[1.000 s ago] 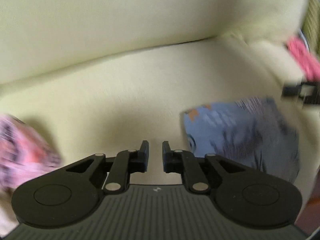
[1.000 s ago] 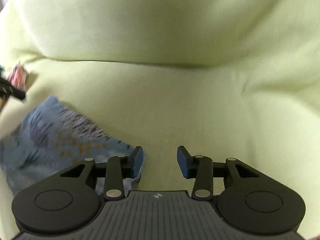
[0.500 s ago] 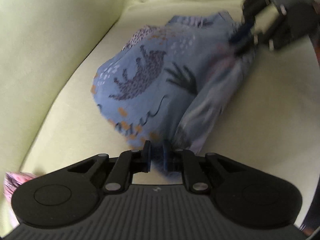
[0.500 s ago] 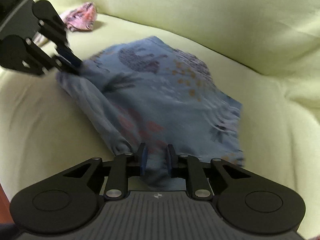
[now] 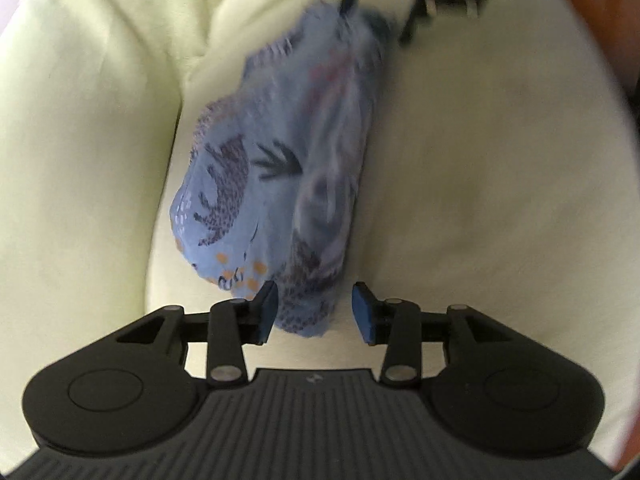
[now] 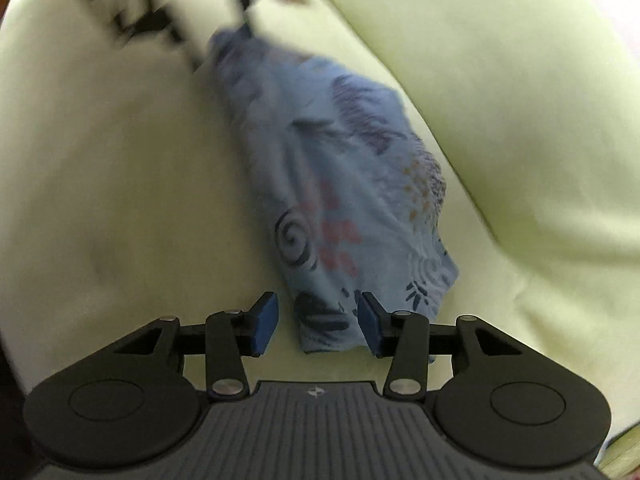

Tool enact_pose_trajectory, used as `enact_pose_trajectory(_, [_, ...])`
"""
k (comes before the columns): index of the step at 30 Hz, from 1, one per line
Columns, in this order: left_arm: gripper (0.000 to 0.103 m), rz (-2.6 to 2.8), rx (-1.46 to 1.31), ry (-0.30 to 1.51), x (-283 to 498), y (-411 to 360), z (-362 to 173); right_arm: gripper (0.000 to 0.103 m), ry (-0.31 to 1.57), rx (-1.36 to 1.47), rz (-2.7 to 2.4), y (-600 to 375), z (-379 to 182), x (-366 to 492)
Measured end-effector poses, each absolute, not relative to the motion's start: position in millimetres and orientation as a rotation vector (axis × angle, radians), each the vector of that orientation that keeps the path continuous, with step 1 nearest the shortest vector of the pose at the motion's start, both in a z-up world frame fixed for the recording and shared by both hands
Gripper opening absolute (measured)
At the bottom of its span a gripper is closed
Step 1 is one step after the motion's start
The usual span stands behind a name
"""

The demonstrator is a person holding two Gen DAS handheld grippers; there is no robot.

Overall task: Fold clothes
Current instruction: 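Lift and fold the shorts over with both grippers, then release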

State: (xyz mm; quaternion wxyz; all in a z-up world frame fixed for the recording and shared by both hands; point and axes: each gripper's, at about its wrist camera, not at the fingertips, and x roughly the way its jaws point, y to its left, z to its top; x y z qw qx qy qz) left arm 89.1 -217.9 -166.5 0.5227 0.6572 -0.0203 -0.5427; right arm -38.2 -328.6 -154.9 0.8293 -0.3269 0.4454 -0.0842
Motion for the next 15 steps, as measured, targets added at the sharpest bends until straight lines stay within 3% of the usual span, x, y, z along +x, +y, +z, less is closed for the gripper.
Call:
enact_pose_trajectory(2, [0.031,-1.269,1.647,-0.207,87.4,-211.8,-181.3,0.036,0.939,-0.804,-0.158,-315.1,-166.0,-38.8])
enact_pose_trajectory(3, [0.027,-1.268,1.692,-0.266,85.7,-208.4,-187.8,0.017,0.935,-0.859,-0.147,-308.4,-171.5,-39.0])
enact_pose_trajectory(4, [0.017,-1.262,1.732,-0.304,83.9,-205.2,-192.8,0.009,0.93,-0.914,-0.137,-301.6,-177.1,-39.3])
enact_pose_trajectory(7, [0.012,-1.281,1.767,-0.335,84.9,-199.6,-191.6,0.005,0.934,-0.907,-0.105,-310.8,-172.1,-38.5])
enact_pose_trajectory(15, [0.01,-1.473,1.592,-0.126,51.2,-198.4,-144.8,0.004,0.983,-0.962,0.054,-344.0,-143.1,-77.3])
